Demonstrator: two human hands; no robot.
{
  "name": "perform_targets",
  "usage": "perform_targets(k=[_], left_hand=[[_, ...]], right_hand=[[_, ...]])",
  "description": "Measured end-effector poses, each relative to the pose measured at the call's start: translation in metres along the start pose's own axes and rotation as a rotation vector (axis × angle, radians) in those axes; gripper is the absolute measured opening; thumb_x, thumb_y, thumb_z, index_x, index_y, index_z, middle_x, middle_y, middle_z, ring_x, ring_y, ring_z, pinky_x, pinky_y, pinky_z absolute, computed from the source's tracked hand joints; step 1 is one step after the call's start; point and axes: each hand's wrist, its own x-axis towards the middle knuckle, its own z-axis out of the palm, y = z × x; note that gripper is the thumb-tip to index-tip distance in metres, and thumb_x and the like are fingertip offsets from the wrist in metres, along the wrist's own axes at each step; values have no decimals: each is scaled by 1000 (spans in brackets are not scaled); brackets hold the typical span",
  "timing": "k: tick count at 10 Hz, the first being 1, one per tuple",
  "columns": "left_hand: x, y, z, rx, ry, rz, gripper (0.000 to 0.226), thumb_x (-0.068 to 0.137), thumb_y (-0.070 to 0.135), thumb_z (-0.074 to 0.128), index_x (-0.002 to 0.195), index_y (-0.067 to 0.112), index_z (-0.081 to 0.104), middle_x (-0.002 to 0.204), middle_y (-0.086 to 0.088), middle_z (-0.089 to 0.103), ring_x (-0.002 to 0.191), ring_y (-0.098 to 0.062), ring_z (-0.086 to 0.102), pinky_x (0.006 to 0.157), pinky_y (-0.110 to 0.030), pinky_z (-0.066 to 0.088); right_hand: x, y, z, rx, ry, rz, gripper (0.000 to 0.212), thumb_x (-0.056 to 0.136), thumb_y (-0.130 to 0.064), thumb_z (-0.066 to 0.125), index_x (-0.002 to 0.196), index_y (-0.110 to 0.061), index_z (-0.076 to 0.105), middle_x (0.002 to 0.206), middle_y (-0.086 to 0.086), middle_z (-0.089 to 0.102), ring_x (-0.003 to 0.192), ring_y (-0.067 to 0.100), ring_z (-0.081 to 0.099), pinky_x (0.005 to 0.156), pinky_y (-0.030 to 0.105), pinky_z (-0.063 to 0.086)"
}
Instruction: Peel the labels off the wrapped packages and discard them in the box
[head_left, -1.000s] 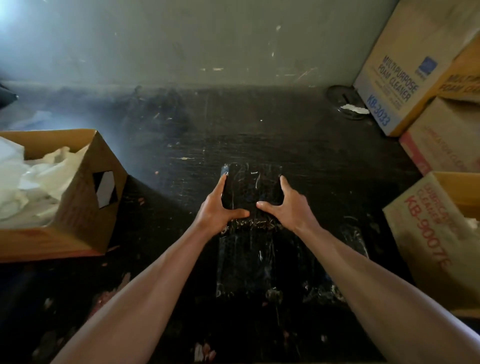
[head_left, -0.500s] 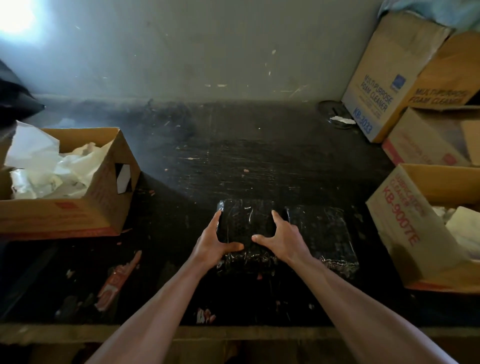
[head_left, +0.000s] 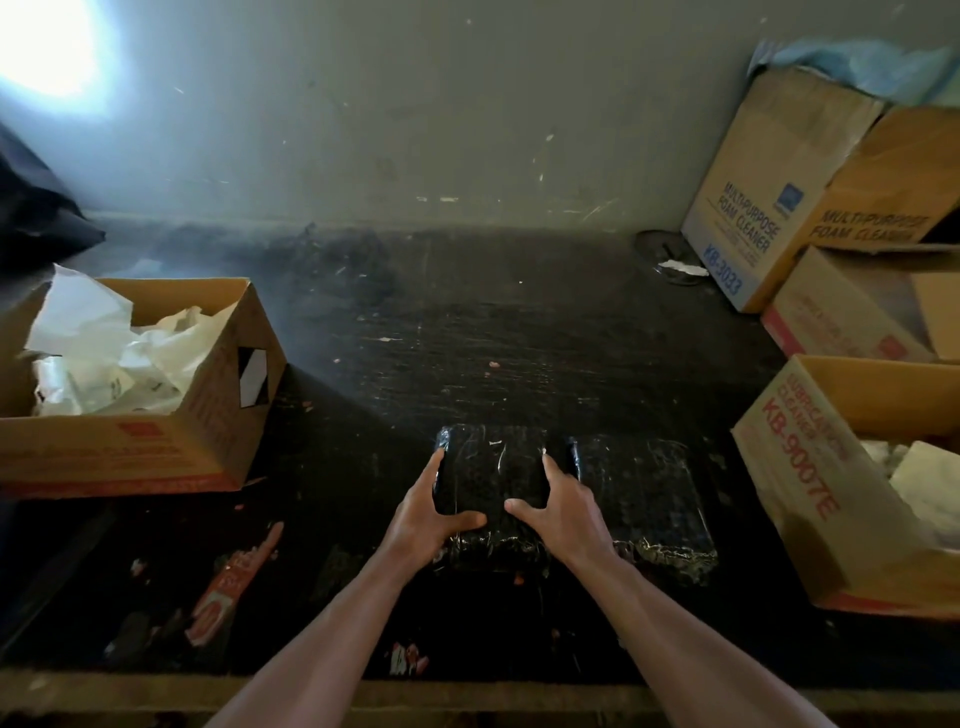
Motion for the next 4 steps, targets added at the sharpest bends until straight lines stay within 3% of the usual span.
perform_targets(k=[2, 4], left_hand=[[-12, 13, 6, 46, 87, 20, 112, 71, 39, 87, 158, 33, 17, 159, -1, 33, 145, -21, 31, 116, -46, 31], [-39, 28, 14, -9, 318, 221, 74, 86, 29, 75, 149, 37, 37, 147, 12, 45, 133, -7, 44, 111, -39, 41]], right_hand=[[-9, 0, 2, 13, 61, 3, 91, 86, -48, 71, 157, -13, 26, 155, 9, 43, 142, 23, 43, 112, 37, 40], [-45, 6, -12, 174, 214, -52, 74, 88, -42, 72, 151, -23, 39, 142, -5, 51, 126, 10, 53, 101, 30, 50]])
